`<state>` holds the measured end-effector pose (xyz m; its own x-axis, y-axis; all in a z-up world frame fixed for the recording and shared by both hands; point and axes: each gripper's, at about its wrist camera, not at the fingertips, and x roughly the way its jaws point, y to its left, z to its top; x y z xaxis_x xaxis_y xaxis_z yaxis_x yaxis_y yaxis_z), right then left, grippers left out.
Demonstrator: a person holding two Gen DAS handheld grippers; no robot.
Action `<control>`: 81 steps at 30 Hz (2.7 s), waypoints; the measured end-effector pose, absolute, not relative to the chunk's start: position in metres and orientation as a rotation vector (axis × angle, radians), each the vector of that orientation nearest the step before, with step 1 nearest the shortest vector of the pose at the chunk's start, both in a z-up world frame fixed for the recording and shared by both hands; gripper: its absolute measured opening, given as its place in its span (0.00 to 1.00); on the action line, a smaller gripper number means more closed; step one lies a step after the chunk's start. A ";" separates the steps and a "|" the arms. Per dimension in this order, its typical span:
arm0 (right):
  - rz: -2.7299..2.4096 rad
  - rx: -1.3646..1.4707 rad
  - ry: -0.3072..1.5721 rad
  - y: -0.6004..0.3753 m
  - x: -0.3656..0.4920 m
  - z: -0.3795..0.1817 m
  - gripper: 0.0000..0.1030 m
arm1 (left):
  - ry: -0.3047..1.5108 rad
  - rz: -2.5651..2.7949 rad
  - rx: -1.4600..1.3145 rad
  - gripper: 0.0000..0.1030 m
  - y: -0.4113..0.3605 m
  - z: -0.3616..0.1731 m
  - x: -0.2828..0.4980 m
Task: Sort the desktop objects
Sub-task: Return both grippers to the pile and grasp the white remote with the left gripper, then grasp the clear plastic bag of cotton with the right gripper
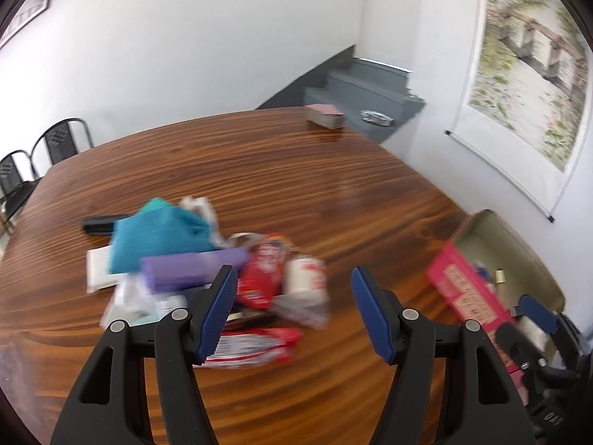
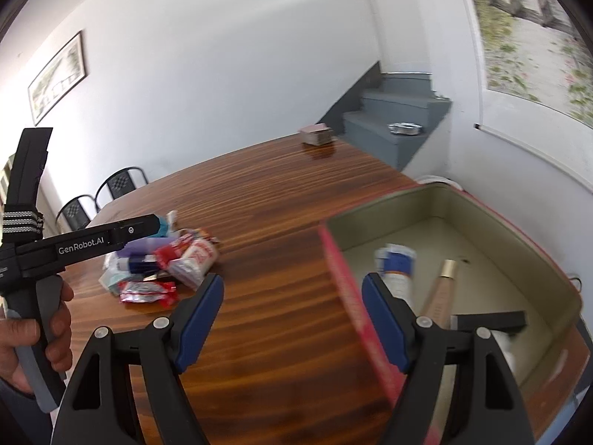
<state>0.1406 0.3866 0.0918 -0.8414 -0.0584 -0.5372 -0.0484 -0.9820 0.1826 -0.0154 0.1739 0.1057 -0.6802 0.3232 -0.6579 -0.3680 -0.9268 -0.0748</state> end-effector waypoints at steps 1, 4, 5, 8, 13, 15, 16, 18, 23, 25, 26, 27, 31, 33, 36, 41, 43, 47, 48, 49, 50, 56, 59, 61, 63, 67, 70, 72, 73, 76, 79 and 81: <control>-2.981 0.889 -0.293 0.381 0.137 0.091 0.79 | 0.096 2.590 -0.999 0.66 0.165 0.104 -0.017; -2.947 0.911 -0.285 0.367 0.129 0.088 0.80 | 0.118 2.631 -1.020 0.66 0.138 0.100 -0.022; -2.939 0.918 -0.282 0.364 0.127 0.087 0.80 | 0.120 2.648 -1.027 0.66 0.127 0.098 -0.024; -2.907 0.948 -0.275 0.353 0.120 0.081 0.80 | 0.111 2.695 -1.061 0.66 0.096 0.091 -0.031; -2.868 0.987 -0.235 0.333 0.108 0.076 0.80 | 0.069 2.744 -1.153 0.66 0.051 0.072 -0.047; -2.860 1.001 -0.217 0.326 0.104 0.074 0.80 | 0.068 2.751 -1.185 0.66 0.040 0.064 -0.051; -2.852 1.010 -0.209 0.321 0.101 0.073 0.80 | 0.072 2.752 -1.199 0.66 0.036 0.060 -0.053; -2.835 1.019 -0.202 0.314 0.096 0.072 0.80 | 0.098 2.745 -1.224 0.66 0.032 0.052 -0.057; -2.821 1.017 -0.170 0.299 0.083 0.070 0.81 | 0.203 2.714 -1.270 0.66 0.031 0.036 -0.060; -2.809 1.026 -0.172 0.296 0.077 0.067 0.81 | 0.228 2.708 -1.284 0.66 0.032 0.031 -0.062; -2.803 1.029 -0.176 0.294 0.075 0.065 0.81 | 0.232 2.706 -1.290 0.66 0.032 0.029 -0.063; -2.797 1.030 -0.177 0.293 0.073 0.064 0.81 | 0.222 2.702 -1.283 0.66 0.031 0.028 -0.063; -2.783 1.030 -0.178 0.291 0.068 0.060 0.81 | 0.218 2.688 -1.282 0.66 0.034 0.024 -0.070; -2.784 1.032 -0.180 0.293 0.068 0.058 0.81 | 0.235 2.685 -1.283 0.66 0.038 0.023 -0.075; -2.796 1.047 -0.181 0.296 0.067 0.052 0.81 | 0.215 2.660 -1.308 0.66 0.044 0.019 -0.086; -2.775 1.088 -0.221 0.302 0.061 0.044 0.81 | 0.229 2.642 -1.300 0.66 0.057 0.017 -0.099; -2.772 1.082 -0.212 0.301 0.062 0.044 0.81 | 0.205 2.640 -1.305 0.66 0.059 0.017 -0.104; -2.773 1.066 -0.167 0.295 0.064 0.045 0.81 | 0.166 2.644 -1.290 0.63 0.061 0.017 -0.109; -2.771 1.064 -0.166 0.295 0.065 0.045 0.81 | 0.175 2.640 -1.277 0.59 0.063 0.017 -0.107; -2.767 1.063 -0.169 0.295 0.065 0.045 0.81 | 0.186 2.628 -1.265 0.47 0.065 0.017 -0.106; -2.766 1.064 -0.173 0.296 0.065 0.044 0.81 | 0.202 2.614 -1.256 0.43 0.068 0.018 -0.103; -2.793 1.059 -0.196 0.303 0.066 0.045 0.81 | 0.352 2.658 -1.224 0.42 0.080 0.020 -0.085; -2.798 1.056 -0.209 0.307 0.064 0.045 0.81 | 0.324 2.652 -1.241 0.42 0.074 0.021 -0.076; -2.798 1.052 -0.210 0.307 0.064 0.046 0.81 | 0.314 2.657 -1.250 0.42 0.069 0.020 -0.068; -2.792 1.049 -0.202 0.306 0.063 0.046 0.81 | 0.287 2.662 -1.267 0.42 0.063 0.020 -0.061; -2.781 1.040 -0.183 0.302 0.066 0.046 0.81 | 0.253 2.680 -1.287 0.42 0.051 0.020 -0.041; -2.776 1.040 -0.179 0.301 0.067 0.045 0.81 | 0.203 2.692 -1.301 0.42 0.046 0.019 -0.034; -2.776 1.040 -0.175 0.300 0.067 0.045 0.81 | 0.171 2.697 -1.305 0.44 0.041 0.019 -0.030; -2.776 1.041 -0.173 0.300 0.066 0.045 0.81 | 0.159 2.697 -1.309 0.46 0.040 0.019 -0.030; -2.770 1.038 -0.169 0.298 0.067 0.045 0.81 | 0.133 2.700 -1.323 0.53 0.038 0.018 -0.034; -2.759 1.031 -0.166 0.297 0.068 0.045 0.81 | 0.126 2.704 -1.314 0.53 0.038 0.018 -0.037; -2.741 1.034 -0.178 0.296 0.067 0.044 0.81 | 0.144 2.704 -1.289 0.52 0.040 0.017 -0.036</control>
